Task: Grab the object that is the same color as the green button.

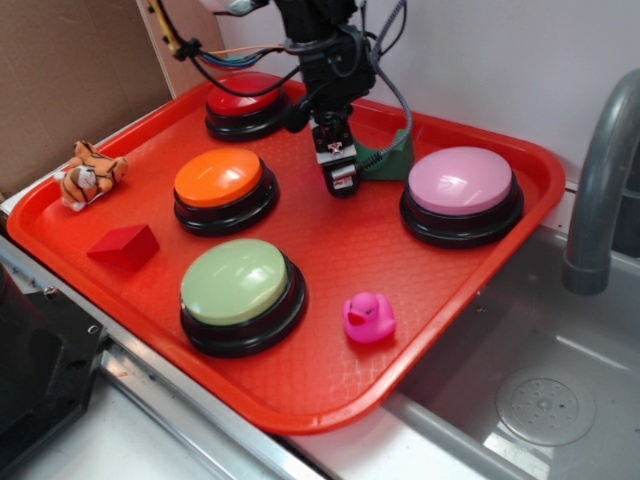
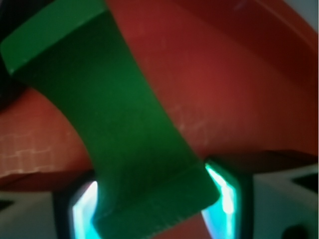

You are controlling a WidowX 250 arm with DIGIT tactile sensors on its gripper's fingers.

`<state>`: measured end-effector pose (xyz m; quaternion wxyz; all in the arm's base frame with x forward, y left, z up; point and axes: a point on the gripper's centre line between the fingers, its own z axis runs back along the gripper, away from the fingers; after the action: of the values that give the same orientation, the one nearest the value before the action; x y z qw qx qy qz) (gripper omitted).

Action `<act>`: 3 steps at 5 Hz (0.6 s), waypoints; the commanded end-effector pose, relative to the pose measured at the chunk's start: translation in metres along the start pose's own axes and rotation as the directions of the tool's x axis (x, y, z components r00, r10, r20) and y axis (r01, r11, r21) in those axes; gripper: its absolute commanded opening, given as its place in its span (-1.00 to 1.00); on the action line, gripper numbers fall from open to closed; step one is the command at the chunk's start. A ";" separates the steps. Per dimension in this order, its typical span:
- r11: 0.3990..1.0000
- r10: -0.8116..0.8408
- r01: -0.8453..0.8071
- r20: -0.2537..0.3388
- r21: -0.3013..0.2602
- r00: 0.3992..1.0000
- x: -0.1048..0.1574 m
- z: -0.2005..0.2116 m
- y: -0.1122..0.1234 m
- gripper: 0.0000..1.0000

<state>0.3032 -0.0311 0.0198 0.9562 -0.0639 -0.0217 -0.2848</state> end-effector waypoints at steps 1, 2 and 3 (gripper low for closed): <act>0.985 0.132 -0.142 0.102 0.097 0.986 0.012 0.015 0.015 -1.00; 0.946 0.298 -0.319 0.214 0.066 0.930 -0.010 0.065 -0.018 -1.00; 0.898 0.422 -0.437 0.188 0.045 0.887 -0.037 0.116 -0.045 -1.00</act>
<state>0.2468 -0.0196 0.1247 0.9937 -0.0533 -0.0808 -0.0564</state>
